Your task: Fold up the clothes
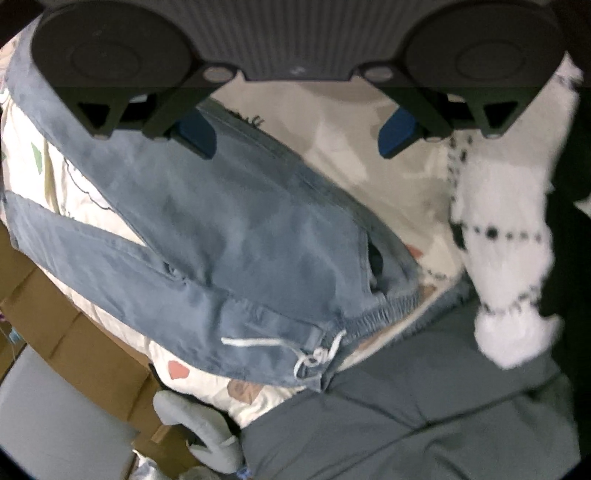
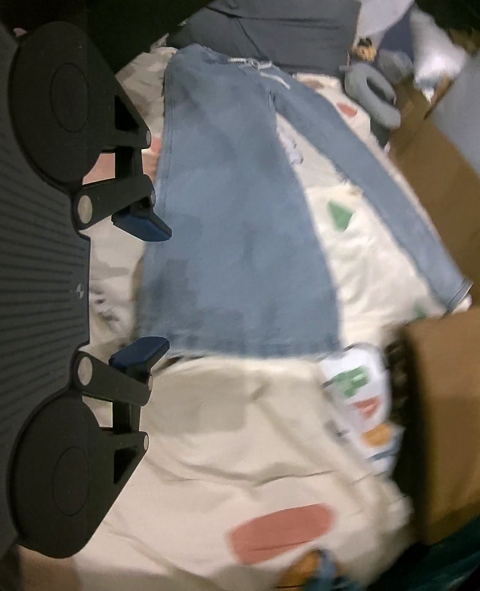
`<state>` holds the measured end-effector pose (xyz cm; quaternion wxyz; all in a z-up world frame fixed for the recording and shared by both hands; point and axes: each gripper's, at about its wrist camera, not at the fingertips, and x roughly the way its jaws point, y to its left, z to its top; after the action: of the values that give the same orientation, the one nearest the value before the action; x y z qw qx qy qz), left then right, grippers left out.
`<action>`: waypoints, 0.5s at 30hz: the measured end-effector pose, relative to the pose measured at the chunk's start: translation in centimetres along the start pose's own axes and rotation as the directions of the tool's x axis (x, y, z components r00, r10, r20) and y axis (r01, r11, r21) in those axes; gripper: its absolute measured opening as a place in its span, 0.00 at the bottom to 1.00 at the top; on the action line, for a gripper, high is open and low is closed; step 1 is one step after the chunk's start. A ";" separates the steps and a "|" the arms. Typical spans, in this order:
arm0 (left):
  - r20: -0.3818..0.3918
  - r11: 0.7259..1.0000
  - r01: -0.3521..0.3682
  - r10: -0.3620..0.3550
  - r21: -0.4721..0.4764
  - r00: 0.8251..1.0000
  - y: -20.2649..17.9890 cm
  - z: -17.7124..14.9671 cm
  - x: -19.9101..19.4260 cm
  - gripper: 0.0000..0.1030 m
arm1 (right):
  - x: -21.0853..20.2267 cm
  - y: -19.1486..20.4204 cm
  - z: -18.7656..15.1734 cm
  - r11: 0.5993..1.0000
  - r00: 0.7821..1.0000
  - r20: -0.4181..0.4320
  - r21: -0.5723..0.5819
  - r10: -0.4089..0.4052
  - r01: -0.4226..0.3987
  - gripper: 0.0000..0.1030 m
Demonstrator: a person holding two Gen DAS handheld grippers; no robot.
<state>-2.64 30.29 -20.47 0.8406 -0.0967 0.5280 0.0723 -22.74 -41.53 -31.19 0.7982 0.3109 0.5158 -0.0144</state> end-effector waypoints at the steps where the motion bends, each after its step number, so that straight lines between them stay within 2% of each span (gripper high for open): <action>1: -0.007 1.000 0.000 0.000 -0.013 1.000 0.2 -0.2 0.4 0.93 | 0.3 -0.3 -0.3 1.000 1.000 -0.007 0.013 0.000 0.000 0.60; 7: -0.071 0.999 -0.013 0.009 -0.044 0.997 0.8 -1.7 2.7 0.93 | 1.6 -1.4 -0.5 0.997 1.000 0.001 0.073 0.012 -0.012 0.60; 12: -0.125 0.998 -0.023 0.017 -0.051 0.992 1.3 -2.8 4.3 0.93 | 3.2 -2.3 -0.2 0.989 1.000 0.018 0.150 -0.016 0.013 0.60; 15: -0.152 0.995 -0.043 0.029 -0.088 0.988 2.0 -3.2 5.0 0.93 | 4.5 -2.5 -0.1 0.984 0.999 0.016 0.172 -0.038 0.035 0.60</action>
<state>-3.74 31.53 -26.52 0.7916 -0.1304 0.5879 0.1037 -21.58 -42.16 -36.13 0.7730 0.3690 0.5104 -0.0766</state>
